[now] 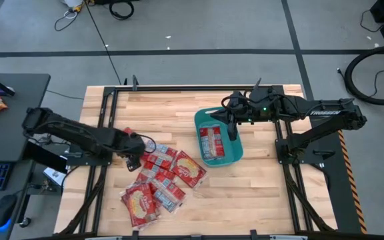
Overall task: Sort popcorn bags into baskets
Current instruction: Put the red popcorn pack into the green bin
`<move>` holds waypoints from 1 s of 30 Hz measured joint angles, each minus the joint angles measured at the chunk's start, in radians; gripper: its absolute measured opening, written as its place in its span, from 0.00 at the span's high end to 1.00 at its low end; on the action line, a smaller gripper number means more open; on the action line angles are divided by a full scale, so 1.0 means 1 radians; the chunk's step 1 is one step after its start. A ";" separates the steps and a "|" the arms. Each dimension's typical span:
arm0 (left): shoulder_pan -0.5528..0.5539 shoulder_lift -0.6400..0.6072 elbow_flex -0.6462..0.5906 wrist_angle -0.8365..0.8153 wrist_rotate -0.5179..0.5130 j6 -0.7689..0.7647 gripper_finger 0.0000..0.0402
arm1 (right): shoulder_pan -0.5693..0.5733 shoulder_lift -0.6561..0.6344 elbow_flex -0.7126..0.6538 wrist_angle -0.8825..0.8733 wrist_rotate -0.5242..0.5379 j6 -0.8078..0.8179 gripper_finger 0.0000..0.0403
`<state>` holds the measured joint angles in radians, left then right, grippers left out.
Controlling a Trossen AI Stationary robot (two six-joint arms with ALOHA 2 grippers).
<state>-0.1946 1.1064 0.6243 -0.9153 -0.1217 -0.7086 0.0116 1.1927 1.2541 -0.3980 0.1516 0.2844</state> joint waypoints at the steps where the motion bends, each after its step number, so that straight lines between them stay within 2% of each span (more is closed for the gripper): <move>1: -0.012 -0.022 -0.007 0.011 -0.023 -0.017 0.29 | 0.000 0.000 0.000 -0.001 0.000 0.000 0.96; 6: -0.092 -0.053 -0.026 0.019 -0.115 -0.085 0.29 | 0.000 0.000 0.000 0.001 0.000 0.000 0.96; 10: -0.165 -0.010 -0.030 0.025 -0.199 -0.163 0.29 | 0.000 0.000 0.000 0.001 0.001 0.000 0.96; 15: -0.228 0.070 -0.030 0.055 -0.299 -0.178 0.29 | 0.000 0.000 0.000 0.001 0.001 0.000 0.96; 22: -0.273 0.165 -0.029 0.098 -0.353 -0.179 0.29 | 0.000 0.000 0.000 0.006 0.001 0.000 0.96; 30: -0.283 0.242 -0.029 0.125 -0.366 -0.174 0.29 | 0.000 0.000 0.000 0.008 0.002 0.000 0.96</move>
<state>-0.4778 1.3485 0.5949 -0.7906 -0.4877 -0.8825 0.0116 1.1927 1.2541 -0.3903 0.1535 0.2844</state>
